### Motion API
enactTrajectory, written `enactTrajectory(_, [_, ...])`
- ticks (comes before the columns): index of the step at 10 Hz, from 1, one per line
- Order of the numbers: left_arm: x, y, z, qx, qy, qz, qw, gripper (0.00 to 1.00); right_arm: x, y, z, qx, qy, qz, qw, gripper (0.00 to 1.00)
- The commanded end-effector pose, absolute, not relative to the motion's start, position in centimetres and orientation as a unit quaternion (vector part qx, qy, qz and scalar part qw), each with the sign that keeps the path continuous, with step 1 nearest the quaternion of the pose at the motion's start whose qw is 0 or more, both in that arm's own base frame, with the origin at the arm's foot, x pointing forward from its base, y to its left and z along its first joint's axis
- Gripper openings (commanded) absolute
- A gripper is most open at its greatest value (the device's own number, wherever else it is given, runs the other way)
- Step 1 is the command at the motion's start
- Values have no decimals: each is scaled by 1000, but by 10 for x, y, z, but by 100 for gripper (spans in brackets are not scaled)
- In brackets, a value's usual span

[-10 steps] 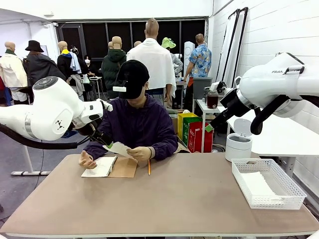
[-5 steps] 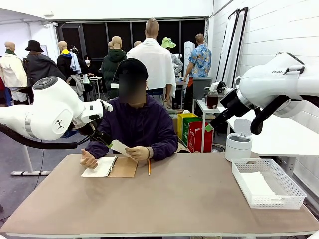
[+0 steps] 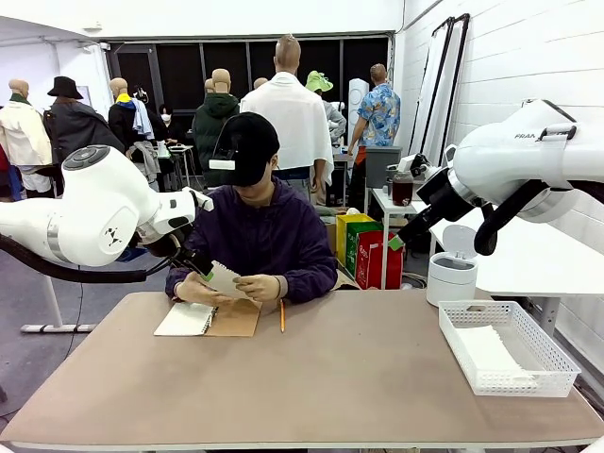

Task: Sort the paper based on its condition.
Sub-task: If a person hands you a paper, place it in the Organizing basket , and if it's crumpled, put it in the Trash can.

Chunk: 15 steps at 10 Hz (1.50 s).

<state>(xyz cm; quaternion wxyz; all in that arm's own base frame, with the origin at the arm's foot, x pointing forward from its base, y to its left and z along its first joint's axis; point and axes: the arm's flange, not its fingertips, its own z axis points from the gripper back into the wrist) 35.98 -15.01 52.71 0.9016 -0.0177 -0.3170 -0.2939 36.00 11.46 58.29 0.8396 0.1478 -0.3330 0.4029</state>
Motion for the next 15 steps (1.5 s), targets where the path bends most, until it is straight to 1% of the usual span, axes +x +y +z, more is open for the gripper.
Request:
enactTrajectory(1, [360,-149,527,-20,-314,-293,903,100,362,114,581,147,-332,402,841,100])
enactTrajectory(15, [360,-149,527,-20,-314,-293,903,100,362,114,581,147,-332,402,841,100])
